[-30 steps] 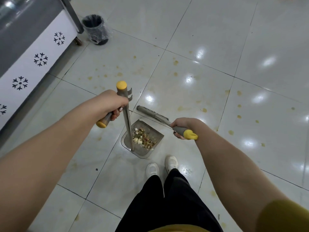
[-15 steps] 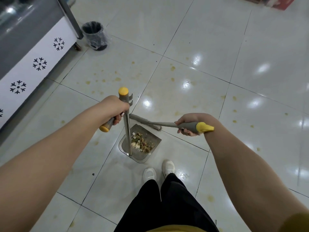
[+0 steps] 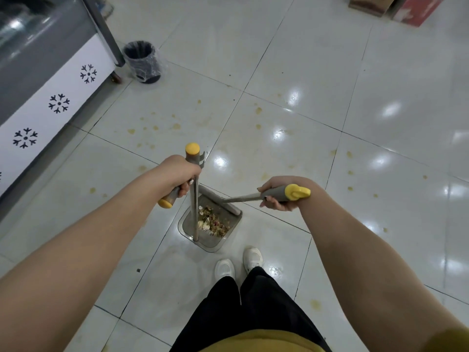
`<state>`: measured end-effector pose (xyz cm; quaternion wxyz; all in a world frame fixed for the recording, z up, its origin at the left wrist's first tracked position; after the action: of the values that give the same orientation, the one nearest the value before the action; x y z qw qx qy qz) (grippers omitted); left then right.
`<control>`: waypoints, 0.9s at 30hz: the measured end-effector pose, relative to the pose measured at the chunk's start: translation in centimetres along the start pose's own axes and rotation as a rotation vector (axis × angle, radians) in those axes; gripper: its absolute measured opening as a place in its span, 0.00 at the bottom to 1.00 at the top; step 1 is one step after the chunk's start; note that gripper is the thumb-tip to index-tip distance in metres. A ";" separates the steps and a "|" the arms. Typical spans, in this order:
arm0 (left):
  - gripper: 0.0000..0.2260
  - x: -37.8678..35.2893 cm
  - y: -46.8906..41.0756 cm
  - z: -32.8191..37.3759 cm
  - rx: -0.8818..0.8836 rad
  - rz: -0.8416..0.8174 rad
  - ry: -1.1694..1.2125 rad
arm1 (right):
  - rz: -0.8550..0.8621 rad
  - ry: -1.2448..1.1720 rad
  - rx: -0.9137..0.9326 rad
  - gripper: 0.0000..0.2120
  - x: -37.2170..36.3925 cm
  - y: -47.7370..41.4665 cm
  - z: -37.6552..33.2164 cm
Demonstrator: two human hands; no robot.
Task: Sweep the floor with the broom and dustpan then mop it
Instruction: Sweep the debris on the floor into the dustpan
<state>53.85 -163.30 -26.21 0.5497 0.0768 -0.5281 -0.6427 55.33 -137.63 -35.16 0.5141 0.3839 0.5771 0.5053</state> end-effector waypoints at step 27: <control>0.05 6.4 3.5 13.2 -0.291 -0.148 0.757 | -0.086 -0.927 0.552 0.08 3.9 17.7 -10.4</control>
<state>44.63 -159.93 -14.82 0.6626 0.2672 -0.1851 -0.6748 43.12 -132.38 -19.02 0.6153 0.6633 0.4162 0.0912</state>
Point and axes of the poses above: each hand's wrist, its own y-axis away from the middle knuckle, its own x-axis out of the back of the hand, z = x × y, the point moved 5 cm from there along -y, towards the middle knuckle, and after that the axes turned 9 degrees about -y, right-handed, at the moved point
